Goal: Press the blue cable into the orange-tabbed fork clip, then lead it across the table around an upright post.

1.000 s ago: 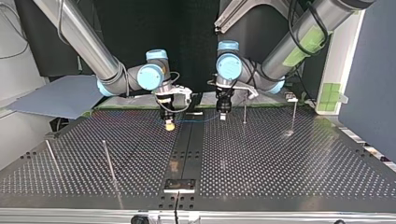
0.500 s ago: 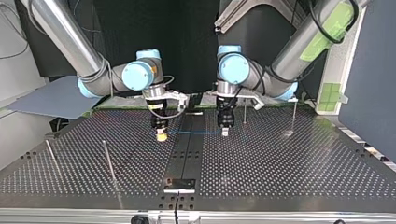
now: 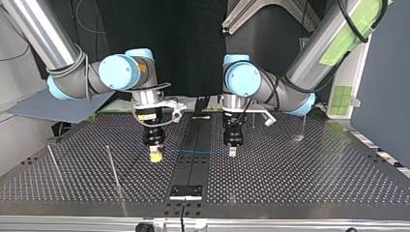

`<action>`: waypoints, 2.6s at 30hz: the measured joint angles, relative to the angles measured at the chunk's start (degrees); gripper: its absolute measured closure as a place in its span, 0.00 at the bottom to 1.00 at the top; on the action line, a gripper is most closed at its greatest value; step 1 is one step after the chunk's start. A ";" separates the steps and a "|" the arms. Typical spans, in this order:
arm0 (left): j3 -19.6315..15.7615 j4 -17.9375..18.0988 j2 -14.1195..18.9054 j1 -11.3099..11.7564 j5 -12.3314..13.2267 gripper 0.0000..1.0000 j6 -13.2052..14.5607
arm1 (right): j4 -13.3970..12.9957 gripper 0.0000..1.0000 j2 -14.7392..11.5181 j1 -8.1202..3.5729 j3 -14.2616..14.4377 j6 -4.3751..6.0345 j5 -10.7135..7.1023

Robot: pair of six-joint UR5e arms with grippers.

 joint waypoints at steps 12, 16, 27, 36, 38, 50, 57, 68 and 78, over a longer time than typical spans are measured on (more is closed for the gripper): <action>5.10 -3.53 0.01 0.02 -0.32 1.00 -0.68 | 0.65 1.00 -2.20 -0.67 -1.31 1.54 -0.64; 7.19 -4.81 0.00 0.00 0.07 1.00 -1.22 | 0.73 1.00 -2.42 -1.30 -1.39 2.24 -0.60; 12.71 -9.58 -0.02 -0.34 2.29 1.00 -2.03 | 1.07 1.00 -4.19 -3.61 -1.92 3.51 -0.72; 16.88 -11.60 -0.09 -1.45 3.57 1.00 -2.10 | 2.46 1.00 -5.31 -5.87 -2.08 4.45 -0.65; 17.51 -11.94 -0.11 -1.73 3.88 1.00 -2.11 | 2.61 1.00 -5.49 -6.42 -2.09 4.87 -0.61; 20.53 -13.62 -0.73 -3.38 6.17 1.00 -3.33 | 3.40 1.00 -6.95 -9.58 -2.10 6.46 -0.61; 23.84 -16.25 -2.82 -4.80 6.68 1.00 -3.60 | 4.41 1.00 -7.08 -11.09 -2.09 6.95 -0.60; 29.48 -18.91 -7.48 -7.68 7.19 1.00 -4.23 | 5.85 1.00 -7.18 -13.33 -2.08 7.16 -0.55; 31.54 -19.22 -8.81 -9.34 6.94 1.00 -5.06 | 6.53 1.00 -7.18 -15.60 -2.09 7.16 -0.38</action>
